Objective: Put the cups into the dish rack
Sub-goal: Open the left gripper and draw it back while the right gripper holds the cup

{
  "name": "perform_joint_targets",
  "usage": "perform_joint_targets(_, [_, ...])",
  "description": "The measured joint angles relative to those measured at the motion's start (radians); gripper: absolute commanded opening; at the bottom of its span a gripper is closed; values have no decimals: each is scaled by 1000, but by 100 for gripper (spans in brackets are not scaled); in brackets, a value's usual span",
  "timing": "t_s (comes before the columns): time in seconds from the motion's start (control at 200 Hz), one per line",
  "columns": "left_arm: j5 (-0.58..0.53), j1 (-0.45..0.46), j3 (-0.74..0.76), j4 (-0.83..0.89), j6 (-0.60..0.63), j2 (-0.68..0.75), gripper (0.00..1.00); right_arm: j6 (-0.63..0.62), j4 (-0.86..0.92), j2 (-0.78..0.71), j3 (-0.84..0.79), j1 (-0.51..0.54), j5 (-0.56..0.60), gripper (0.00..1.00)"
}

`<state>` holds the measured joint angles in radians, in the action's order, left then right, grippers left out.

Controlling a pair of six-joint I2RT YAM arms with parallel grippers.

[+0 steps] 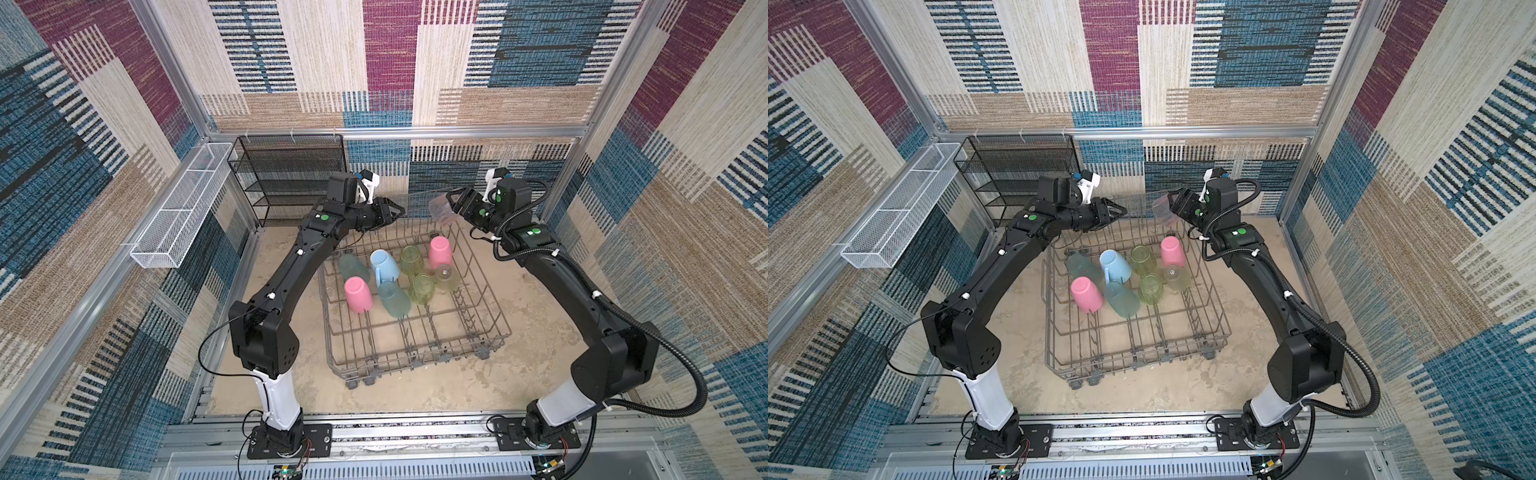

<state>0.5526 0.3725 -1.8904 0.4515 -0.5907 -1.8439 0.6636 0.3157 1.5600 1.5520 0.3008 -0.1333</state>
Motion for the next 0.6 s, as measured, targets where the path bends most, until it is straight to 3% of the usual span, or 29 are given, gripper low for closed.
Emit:
perform_joint_targets(0.331, [-136, 14, 43, 112, 112, 73, 57, -146, 115, -192, -148, 61, 159, 56])
perform_joint_targets(0.466, [-183, 26, 41, 162, 148, 93, 75, -182, 161, -249, -193, 85, 205, 56])
perform_joint_targets(0.596, [-233, 43, 57, 187, 180, 138, 86, -204, 205, -291, -238, 107, 248, 56])
